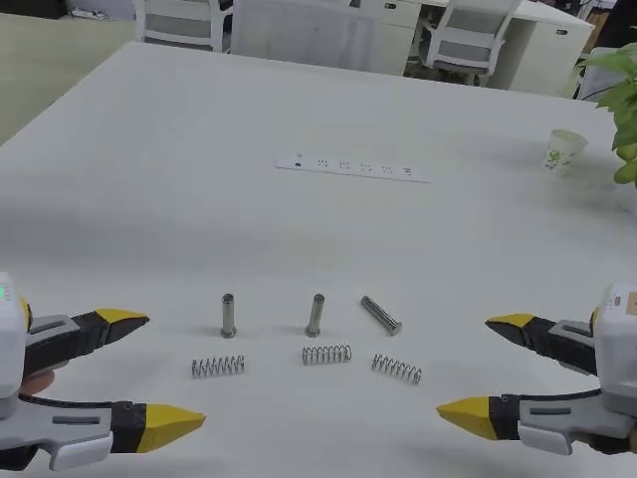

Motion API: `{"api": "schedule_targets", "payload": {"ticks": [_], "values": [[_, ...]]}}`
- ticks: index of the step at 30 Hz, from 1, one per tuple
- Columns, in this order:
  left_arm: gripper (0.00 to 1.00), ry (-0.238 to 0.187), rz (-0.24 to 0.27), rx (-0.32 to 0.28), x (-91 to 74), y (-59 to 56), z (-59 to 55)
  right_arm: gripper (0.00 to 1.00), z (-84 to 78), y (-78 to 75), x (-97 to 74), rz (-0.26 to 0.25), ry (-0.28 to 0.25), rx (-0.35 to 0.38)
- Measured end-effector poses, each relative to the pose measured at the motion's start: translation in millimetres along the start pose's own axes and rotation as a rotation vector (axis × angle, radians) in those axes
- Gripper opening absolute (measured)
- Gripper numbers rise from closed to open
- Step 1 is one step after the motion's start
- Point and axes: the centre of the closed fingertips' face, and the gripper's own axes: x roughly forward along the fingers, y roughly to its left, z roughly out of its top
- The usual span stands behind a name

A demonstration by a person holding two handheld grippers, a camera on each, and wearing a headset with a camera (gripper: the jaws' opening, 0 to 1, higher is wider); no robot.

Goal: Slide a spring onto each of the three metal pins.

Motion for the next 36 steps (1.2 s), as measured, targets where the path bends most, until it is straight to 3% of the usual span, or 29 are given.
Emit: {"api": "schedule_targets", "payload": {"ticks": [36], "values": [[0.73,0.0,0.0,0.001,-2.2,2.0,-0.4,0.72,4.6,-5.7,-0.4,-0.014,0.017,-0.009]]}}
